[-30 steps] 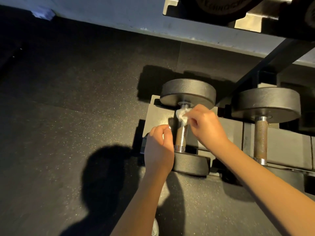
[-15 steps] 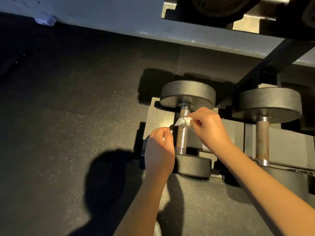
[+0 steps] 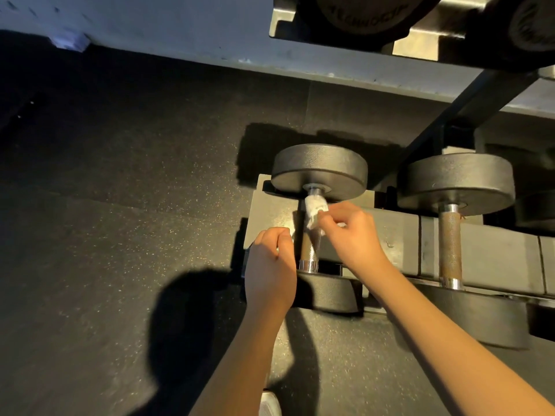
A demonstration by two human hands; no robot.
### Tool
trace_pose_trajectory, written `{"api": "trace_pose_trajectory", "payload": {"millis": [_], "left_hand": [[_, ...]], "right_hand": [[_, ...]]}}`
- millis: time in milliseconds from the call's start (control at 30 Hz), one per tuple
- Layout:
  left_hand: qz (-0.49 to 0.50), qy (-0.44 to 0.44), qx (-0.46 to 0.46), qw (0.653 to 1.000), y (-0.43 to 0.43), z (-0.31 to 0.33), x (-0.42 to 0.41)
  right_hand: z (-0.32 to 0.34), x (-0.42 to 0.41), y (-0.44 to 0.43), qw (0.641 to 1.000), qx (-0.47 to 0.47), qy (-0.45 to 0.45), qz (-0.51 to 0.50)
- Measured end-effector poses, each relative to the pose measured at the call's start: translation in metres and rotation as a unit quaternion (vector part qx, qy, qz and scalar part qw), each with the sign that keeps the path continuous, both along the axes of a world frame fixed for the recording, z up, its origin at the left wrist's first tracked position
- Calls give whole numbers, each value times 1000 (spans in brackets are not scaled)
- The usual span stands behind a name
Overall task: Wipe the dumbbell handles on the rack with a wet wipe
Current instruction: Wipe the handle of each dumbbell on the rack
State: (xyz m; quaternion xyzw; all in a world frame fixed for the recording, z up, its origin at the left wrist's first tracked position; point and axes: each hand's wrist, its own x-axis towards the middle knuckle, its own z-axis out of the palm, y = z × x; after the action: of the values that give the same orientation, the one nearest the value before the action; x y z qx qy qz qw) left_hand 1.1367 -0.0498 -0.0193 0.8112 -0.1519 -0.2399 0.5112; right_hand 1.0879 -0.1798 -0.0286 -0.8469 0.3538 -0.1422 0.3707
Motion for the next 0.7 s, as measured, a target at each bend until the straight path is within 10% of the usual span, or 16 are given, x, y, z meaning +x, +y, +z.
{"api": "trace_pose_trajectory", "payload": {"millis": [367,700], "left_hand": [[-1,20,5,1000,-1,0,0],[6,23,3,1000,-1,1,0]], "right_hand": [[-3,20,-5,990,1,-38,-138],[11,5,-5,999,-16,-1,-45]]}}
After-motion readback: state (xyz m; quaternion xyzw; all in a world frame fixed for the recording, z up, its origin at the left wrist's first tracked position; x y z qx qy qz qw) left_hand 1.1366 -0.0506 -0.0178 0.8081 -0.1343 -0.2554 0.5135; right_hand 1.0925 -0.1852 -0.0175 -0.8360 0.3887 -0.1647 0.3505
